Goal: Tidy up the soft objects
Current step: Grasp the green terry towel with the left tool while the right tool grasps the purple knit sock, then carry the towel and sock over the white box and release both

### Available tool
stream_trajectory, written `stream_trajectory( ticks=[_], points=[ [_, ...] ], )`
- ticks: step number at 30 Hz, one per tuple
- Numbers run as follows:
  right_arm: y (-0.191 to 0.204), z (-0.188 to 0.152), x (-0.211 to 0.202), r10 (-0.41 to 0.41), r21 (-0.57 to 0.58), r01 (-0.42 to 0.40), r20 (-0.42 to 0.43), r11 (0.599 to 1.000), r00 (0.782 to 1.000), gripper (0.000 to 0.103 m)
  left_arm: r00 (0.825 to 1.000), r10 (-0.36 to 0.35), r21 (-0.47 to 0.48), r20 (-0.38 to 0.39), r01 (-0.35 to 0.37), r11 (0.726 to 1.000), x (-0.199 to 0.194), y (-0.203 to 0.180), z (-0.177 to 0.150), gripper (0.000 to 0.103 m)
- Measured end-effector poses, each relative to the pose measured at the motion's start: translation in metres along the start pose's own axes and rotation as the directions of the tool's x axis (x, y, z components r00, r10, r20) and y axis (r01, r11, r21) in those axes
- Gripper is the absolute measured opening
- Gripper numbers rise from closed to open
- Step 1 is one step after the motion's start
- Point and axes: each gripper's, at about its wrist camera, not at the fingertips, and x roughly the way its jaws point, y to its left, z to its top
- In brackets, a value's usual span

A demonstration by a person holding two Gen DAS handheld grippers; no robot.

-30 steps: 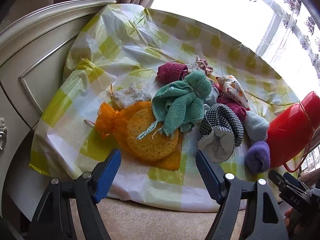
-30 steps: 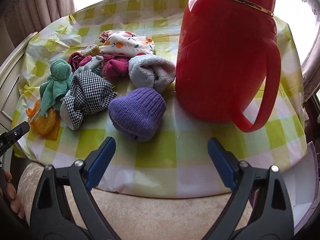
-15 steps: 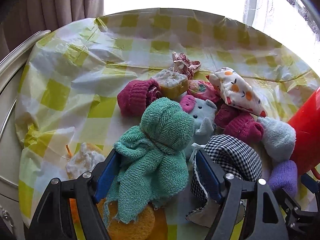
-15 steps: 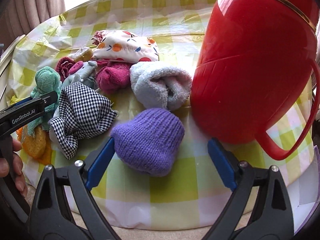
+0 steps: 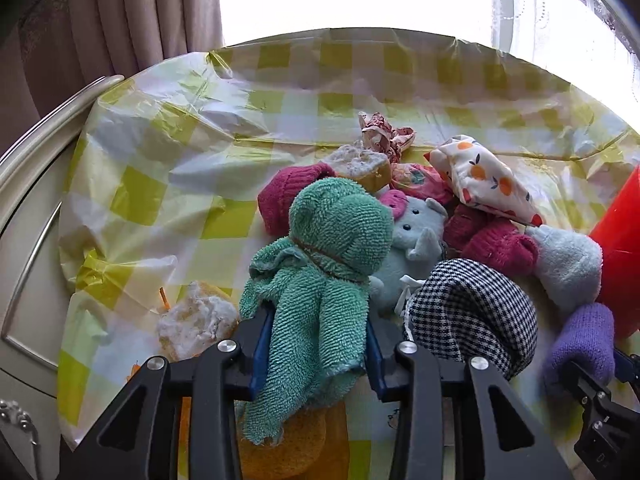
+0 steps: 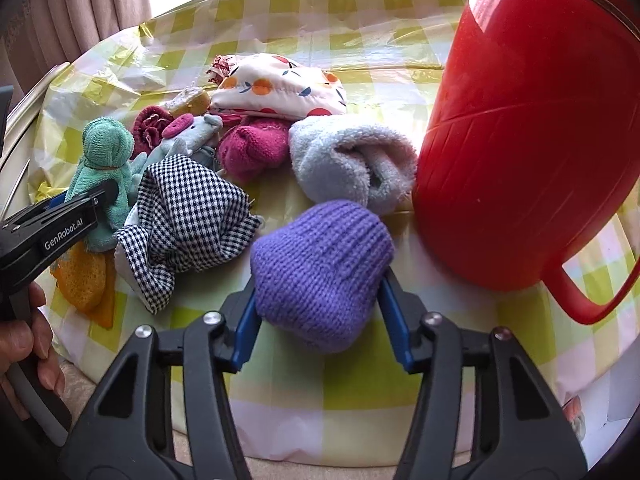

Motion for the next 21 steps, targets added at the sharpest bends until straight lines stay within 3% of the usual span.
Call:
stream_trajectory(
  ticks=[10,21],
  points=[
    [0.0,-0.012,-0.032,0.026,-0.01,-0.025,0.058,1.0,0.998,0.057,0.999,0.036,-0.017,0.036,-0.035,0.999,-0.039,0.003,-0.016,0.04],
    [-0.019,-0.034,-0.063,0.035,0.022,-0.037,0.078,0.999,0.996,0.057,0.999,0.0,-0.012,0.051,0.001,1.0,-0.083,-0.011,-0.043,0.04]
  ],
)
